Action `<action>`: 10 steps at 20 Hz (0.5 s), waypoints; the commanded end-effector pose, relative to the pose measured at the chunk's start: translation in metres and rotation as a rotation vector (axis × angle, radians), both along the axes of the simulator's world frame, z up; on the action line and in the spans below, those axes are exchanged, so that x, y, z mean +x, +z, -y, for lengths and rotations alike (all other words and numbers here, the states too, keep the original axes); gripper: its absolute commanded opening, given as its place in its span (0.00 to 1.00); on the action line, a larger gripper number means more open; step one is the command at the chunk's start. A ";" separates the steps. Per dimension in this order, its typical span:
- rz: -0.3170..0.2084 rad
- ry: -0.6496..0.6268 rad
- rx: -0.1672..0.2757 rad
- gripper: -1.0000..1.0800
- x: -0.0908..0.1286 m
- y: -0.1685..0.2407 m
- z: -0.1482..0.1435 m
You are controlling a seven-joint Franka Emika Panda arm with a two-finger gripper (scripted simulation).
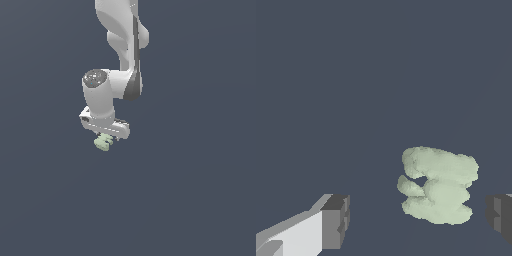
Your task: Pick up the object and move it to a goal position.
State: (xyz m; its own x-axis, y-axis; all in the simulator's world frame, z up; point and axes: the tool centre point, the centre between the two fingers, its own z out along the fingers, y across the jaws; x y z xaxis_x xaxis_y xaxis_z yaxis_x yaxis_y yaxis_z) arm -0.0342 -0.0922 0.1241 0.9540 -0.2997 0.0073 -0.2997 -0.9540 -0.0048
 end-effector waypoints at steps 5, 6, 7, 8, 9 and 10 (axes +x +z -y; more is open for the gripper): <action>-0.007 -0.143 -0.001 0.96 -0.025 -0.028 0.029; -0.008 -0.154 -0.001 0.96 -0.027 -0.030 0.031; -0.008 -0.164 -0.001 0.96 -0.029 -0.031 0.033; -0.008 -0.170 -0.002 0.96 -0.030 -0.033 0.034; -0.009 -0.174 -0.002 0.96 -0.030 -0.033 0.035; -0.009 -0.175 -0.002 0.96 -0.031 -0.034 0.035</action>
